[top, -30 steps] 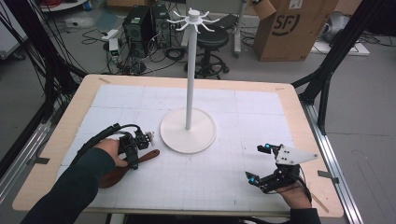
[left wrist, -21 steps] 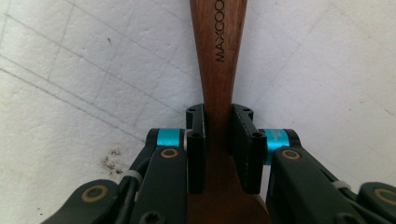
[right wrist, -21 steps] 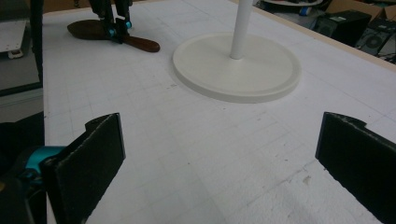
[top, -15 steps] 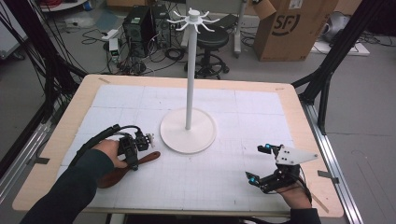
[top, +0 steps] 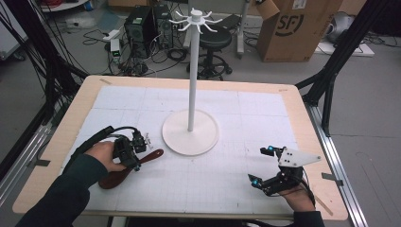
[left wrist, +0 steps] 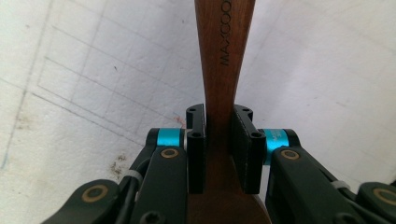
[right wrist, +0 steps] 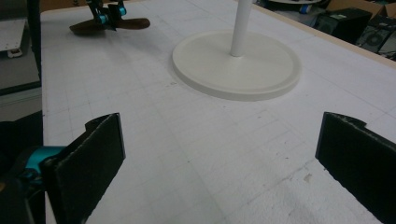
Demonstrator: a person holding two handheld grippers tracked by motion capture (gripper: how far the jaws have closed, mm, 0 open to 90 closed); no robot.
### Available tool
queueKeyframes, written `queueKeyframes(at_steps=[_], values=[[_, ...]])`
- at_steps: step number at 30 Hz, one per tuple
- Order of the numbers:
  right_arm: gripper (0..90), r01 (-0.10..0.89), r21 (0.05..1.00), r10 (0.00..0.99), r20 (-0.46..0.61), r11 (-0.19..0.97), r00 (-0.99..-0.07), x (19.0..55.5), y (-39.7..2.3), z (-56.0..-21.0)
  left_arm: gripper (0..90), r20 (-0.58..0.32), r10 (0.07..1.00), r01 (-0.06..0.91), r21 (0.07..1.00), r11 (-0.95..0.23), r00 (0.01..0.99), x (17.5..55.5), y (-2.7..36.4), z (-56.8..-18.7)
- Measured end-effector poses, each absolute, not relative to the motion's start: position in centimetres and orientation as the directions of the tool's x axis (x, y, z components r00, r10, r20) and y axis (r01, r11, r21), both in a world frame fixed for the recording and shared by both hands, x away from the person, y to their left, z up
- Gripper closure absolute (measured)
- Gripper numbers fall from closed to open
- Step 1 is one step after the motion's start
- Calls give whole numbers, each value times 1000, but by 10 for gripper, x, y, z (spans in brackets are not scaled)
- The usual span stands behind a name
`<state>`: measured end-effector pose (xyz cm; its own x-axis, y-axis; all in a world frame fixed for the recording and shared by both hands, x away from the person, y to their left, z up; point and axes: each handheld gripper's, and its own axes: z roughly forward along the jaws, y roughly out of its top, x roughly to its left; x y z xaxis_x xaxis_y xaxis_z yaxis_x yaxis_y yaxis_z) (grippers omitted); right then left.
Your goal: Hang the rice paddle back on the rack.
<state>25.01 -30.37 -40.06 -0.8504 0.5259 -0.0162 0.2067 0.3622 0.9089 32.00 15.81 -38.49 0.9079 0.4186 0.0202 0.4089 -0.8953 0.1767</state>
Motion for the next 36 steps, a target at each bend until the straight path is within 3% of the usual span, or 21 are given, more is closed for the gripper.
queueKeyframes(at_steps=[13,36], values=[[5,208,908,527,-17,364,-850,251,-303,-402,772,35,409,378,315,-871,912,313,167,-364],[5,209,907,527,-17,366,-850,251,-303,-403,775,33,473,385,531,-755,881,312,181,-327]])
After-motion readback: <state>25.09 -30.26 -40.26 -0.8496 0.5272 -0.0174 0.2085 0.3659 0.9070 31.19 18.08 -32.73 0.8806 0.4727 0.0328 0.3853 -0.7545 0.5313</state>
